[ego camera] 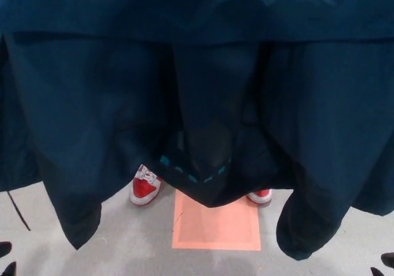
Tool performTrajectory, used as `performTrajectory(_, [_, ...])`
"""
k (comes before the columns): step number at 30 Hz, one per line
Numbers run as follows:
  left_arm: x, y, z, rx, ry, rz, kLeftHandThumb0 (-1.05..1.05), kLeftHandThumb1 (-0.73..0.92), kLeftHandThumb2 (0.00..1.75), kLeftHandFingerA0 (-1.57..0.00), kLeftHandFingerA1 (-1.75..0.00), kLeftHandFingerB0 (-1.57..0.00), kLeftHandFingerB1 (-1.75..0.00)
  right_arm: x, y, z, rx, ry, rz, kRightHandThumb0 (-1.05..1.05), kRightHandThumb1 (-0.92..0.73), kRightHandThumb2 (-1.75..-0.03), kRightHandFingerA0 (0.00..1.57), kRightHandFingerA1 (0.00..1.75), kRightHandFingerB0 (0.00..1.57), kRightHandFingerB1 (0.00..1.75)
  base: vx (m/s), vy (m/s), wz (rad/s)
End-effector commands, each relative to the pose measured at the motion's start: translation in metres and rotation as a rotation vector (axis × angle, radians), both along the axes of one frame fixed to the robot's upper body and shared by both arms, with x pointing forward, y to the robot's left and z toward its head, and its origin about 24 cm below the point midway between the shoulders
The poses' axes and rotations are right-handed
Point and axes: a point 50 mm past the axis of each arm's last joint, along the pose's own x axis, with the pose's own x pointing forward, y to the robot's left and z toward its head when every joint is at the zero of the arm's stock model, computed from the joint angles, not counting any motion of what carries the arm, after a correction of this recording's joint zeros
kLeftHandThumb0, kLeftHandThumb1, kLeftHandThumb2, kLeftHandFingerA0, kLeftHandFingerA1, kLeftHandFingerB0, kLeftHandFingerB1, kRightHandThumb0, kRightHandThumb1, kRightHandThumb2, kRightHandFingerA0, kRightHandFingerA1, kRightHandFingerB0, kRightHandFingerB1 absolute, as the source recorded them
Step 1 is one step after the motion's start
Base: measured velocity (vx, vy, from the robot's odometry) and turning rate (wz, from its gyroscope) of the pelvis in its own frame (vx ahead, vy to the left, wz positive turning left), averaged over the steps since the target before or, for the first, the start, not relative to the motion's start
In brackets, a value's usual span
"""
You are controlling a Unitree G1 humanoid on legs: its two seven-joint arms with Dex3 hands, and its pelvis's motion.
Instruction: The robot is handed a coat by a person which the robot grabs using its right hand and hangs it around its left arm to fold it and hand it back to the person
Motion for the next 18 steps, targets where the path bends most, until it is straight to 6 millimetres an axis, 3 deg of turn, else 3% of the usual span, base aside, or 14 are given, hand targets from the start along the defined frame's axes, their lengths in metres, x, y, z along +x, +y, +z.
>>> performTrajectory(1, [-0.001,0.004,0.003,-0.021,-0.03,-0.001,-0.46,0.84,0.65,-0.3,-0.36,-0.25,-0.32,-0.003,-0.008,0.003,-0.008,-0.029,0.008,-0.79,-0.66,-0.91,0.0,0.36,0.05,0.36,0.0,0.0,0.0])
performTrajectory(2, [-0.004,0.004,0.001,-0.023,-0.022,-0.009,-0.47,0.84,0.65,-0.3,-0.36,-0.26,-0.33,-0.004,-0.007,0.002,-0.004,-0.045,0.007,-0.33,-0.59,-1.1,0.0,0.48,0.0,0.47,0.0,0.0,0.0])
performTrajectory(7, [-0.003,0.003,0.002,-0.049,-0.043,-0.006,-0.63,0.88,0.66,-0.23,-0.34,-0.19,-0.31,0.012,-0.001,0.017,0.046,-0.245,-0.006,-0.36,-0.52,-1.09,0.0,0.48,0.0,0.47,0.0,0.0,0.0])
performTrajectory(8, [-0.003,0.003,0.002,-0.072,-0.052,0.014,-0.34,0.61,1.13,0.0,-0.48,0.0,-0.47,0.016,-0.001,0.022,0.069,-0.302,-0.007,-0.36,-0.51,-1.08,0.0,0.48,0.0,0.47,0.0,0.0,0.0])
performTrajectory(10, [-0.002,0.0,0.001,-0.081,-0.054,0.009,-0.34,0.62,1.14,0.0,-0.48,0.0,-0.47,0.02,-0.001,0.032,0.125,-0.414,-0.035,-0.35,-0.52,-1.08,0.01,0.47,0.01,0.47,0.0,0.0,0.0])
performTrajectory(11, [-0.002,0.0,0.001,-0.072,-0.056,-0.01,-0.67,0.74,1.05,-0.04,-0.41,-0.04,-0.39,0.025,0.001,0.041,0.186,-0.512,-0.053,-0.36,-0.5,-1.07,0.0,0.47,0.0,0.46,0.0,0.0,0.0])
performTrajectory(12, [-0.001,0.0,0.002,-0.056,-0.054,-0.004,-0.66,0.92,0.73,-0.08,-0.27,-0.07,-0.25,0.03,0.007,0.06,0.206,-0.67,-0.013,-0.36,-0.51,-1.09,0.01,0.47,0.01,0.47,0.0,0.0,0.0])
performTrajectory(14, [-0.001,0.0,0.001,-0.051,-0.053,0.0,-0.66,0.92,0.73,-0.08,-0.27,-0.07,-0.25,0.03,0.009,0.069,0.211,-0.734,0.006,-0.36,-0.51,-1.09,0.01,0.47,0.01,0.47,0.0,0.0,0.0])
performTrajectory(15, [-0.002,0.001,0.002,-0.059,-0.068,-0.005,-0.68,0.74,1.07,-0.03,-0.35,-0.03,-0.36,0.028,0.016,0.099,0.267,-0.907,0.028,-0.76,-0.9,-0.67,0.22,0.33,0.16,0.29,0.0,0.0,0.0])
performTrajectory(18, [-0.002,0.002,0.004,-0.063,-0.088,-0.023,-0.68,0.73,1.06,-0.03,-0.37,-0.04,-0.37,0.019,0.028,0.141,0.337,-1.125,0.052,-0.71,-0.89,-0.68,0.23,0.33,0.18,0.3,0.0,0.0,0.0])
